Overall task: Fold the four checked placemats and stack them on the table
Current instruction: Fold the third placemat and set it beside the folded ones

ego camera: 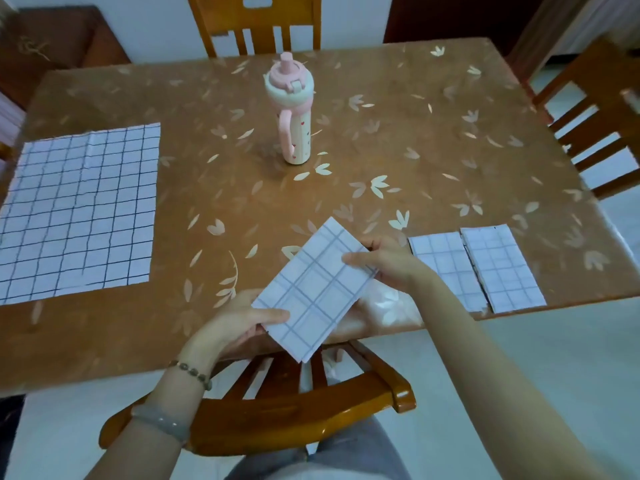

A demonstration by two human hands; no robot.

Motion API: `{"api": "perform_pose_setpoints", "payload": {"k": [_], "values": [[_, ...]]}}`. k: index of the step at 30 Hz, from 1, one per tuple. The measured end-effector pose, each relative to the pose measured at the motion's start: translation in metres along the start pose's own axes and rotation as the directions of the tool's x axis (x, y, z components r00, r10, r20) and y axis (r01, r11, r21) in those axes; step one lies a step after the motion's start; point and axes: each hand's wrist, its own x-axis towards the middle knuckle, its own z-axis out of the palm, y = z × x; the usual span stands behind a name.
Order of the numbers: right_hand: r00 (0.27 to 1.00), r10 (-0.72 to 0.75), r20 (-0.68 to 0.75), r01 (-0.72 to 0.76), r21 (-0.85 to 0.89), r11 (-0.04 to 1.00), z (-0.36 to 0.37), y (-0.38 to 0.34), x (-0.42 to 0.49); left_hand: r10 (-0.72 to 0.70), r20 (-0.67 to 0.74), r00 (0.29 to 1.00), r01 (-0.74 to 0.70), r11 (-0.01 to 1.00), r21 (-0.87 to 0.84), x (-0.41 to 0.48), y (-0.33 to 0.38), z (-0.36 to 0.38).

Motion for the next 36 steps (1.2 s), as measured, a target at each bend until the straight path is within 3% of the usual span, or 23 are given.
{"api": "perform_pose_setpoints", "payload": {"k": [5,12,16,20,22,27,31,36], "values": [[0.978,-0.031,-0.205,0.076,0.219,0.973,0.007,0.011,-0.056,0.097,-0.113,0.989,-0.107,0.990,-0.088,-0.015,-0.011,0.012],[0.863,0.065,-0.501,0.213,0.476,0.853,0.009,0.053,-0.150,0.197,-0.058,0.979,-0.204,0.970,-0.133,-0.027,0.012,0.062],[0.775,0.077,-0.627,0.302,0.475,0.826,-0.004,0.074,-0.204,0.230,0.016,0.973,-0.226,0.966,-0.123,-0.034,0.026,0.116],[0.665,0.121,-0.737,0.367,0.463,0.807,-0.027,0.089,-0.246,0.204,0.249,0.947,-0.192,0.979,-0.073,-0.043,0.038,0.169],[0.628,0.144,-0.765,0.377,0.461,0.804,-0.042,0.094,-0.263,0.204,0.323,0.924,-0.218,0.976,0.006,-0.041,0.039,0.196],[0.577,0.183,-0.796,0.373,0.456,0.808,-0.101,0.112,-0.300,0.227,0.299,0.927,-0.253,0.966,0.051,-0.015,0.046,0.267],[0.602,0.175,-0.779,0.346,0.452,0.823,-0.164,0.121,-0.324,0.281,0.286,0.916,-0.327,0.937,0.127,0.015,0.054,0.330],[0.634,0.192,-0.749,0.312,0.475,0.823,-0.229,0.129,-0.338,0.266,0.236,0.935,-0.302,0.943,0.136,0.052,0.063,0.390]]}}
